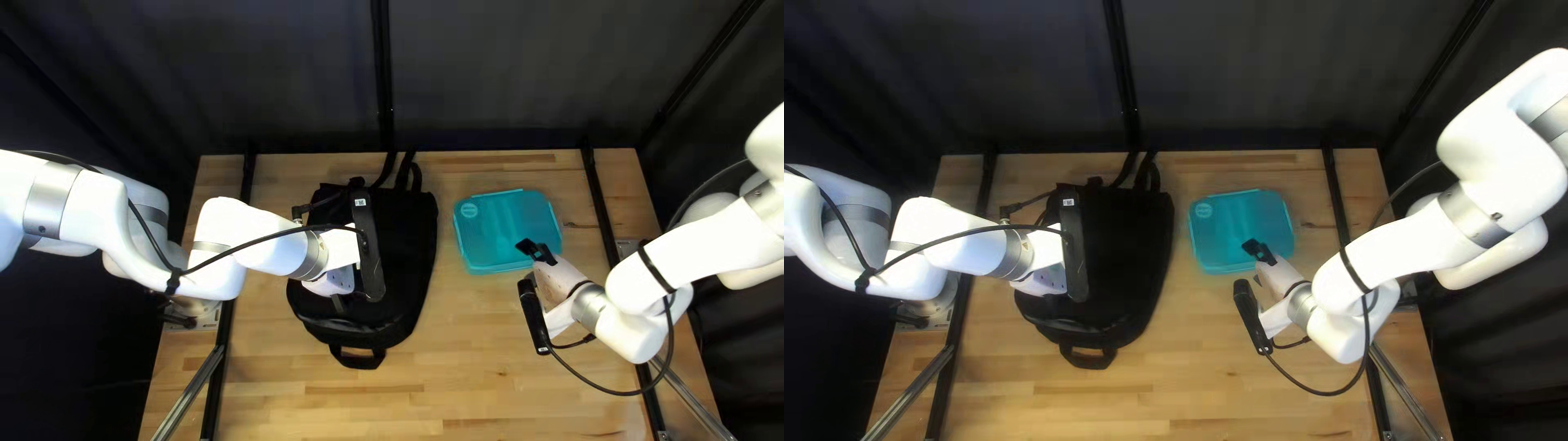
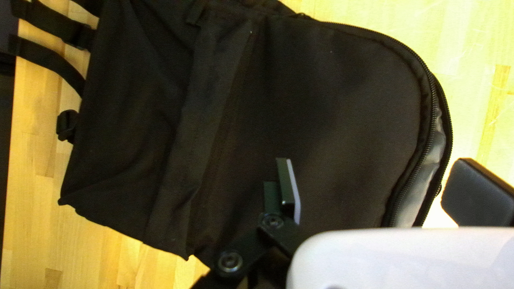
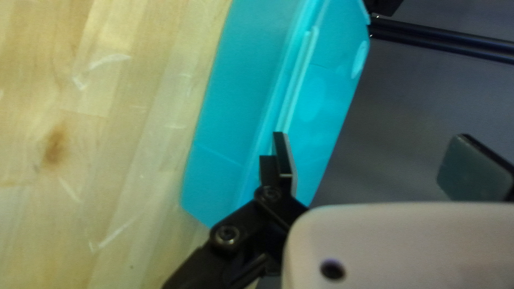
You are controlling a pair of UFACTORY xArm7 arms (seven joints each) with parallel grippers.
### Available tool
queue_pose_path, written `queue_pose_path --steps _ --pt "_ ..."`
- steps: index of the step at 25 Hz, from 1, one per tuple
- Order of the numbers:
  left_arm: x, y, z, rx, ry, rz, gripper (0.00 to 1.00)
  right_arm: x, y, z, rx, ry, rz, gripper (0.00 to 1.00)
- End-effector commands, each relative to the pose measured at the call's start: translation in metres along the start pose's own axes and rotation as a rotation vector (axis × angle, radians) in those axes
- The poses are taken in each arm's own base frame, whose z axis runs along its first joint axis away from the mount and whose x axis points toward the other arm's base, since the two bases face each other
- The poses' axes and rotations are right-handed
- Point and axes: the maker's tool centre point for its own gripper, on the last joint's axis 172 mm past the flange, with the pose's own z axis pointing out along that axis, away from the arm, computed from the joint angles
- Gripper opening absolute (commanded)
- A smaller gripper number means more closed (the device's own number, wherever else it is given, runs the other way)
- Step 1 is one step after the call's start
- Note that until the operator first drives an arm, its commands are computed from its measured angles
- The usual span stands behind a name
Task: Remove a lunch box from a kids backpack
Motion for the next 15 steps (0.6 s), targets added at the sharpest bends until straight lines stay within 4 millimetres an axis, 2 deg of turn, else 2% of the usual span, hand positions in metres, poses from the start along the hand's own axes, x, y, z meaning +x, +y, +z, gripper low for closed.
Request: queue_pose_path --steps 1,7,10,15 --pt "-0.002 0.004 0.0 0.0 0.003 0.0 1.0 -0.014 0.026 -0.007 -0.001 -0.013 -0.019 1.0" --pt "-0.011 0.01 0.002 0.004 0.011 -0.004 1.0 -0.039 0.062 -0.013 0.01 -0.04 -0.033 1.0" --pt "-0.014 0.011 -0.001 0.007 0.013 -0.005 1.0 -0.054 0.07 -0.013 0.028 -0.05 -0.021 1.0" --pt "-0.004 0.016 -0.02 0.008 0.007 0.016 1.0 -0.075 0.084 -0.015 0.079 -0.058 0.018 1.0"
